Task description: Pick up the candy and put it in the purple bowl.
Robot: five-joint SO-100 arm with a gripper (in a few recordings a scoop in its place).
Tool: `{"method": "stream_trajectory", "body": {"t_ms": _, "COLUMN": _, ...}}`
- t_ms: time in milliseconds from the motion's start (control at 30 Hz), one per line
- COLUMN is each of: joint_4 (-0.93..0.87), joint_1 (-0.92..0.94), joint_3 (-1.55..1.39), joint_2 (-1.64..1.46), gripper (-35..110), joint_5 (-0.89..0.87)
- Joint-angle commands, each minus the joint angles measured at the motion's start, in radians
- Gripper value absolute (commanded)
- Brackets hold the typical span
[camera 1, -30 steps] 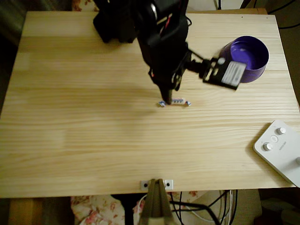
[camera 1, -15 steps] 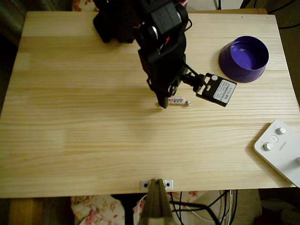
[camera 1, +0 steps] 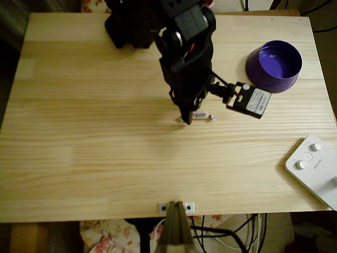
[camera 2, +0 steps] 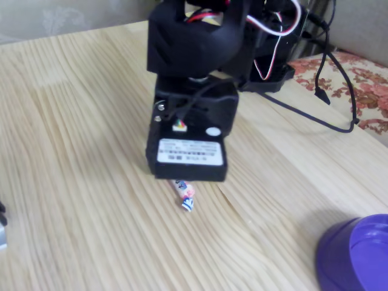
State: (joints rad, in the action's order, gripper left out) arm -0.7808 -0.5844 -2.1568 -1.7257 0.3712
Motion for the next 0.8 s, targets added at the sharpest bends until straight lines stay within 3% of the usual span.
{"method": "stream_trajectory", "body": {"t_ms": 0, "joint_4": -0.005, "joint_1": -0.032, "joint_3": 0.049, "joint_2": -0.048, "gripper": 20, "joint_5": 0.002}}
{"method": "stream_trajectory", "body": {"t_ms": 233, "joint_4": 0.011, "joint_1": -0.049, "joint_3": 0.041, "joint_2": -0.055, "gripper": 16, "joint_5": -0.017}}
{"method": "stream_trajectory", "body": {"t_ms": 400, "joint_4": 0.025, "joint_1": -0.044, "joint_3": 0.038, "joint_2": -0.031, "gripper": 1, "joint_5": -0.018}}
{"method": "stream_trajectory", "body": {"t_ms": 533, "joint_4": 0.020, "joint_1": -0.025, "joint_3": 0.011, "joint_2": -0.057, "gripper": -1, "joint_5": -0.031}}
{"method": "stream_trajectory", "body": {"t_ms": 767, "joint_4": -0.161, "joint_1": -0.075, "joint_3": 0.066, "joint_2": -0.305, "gripper": -1, "joint_5": -0.147}}
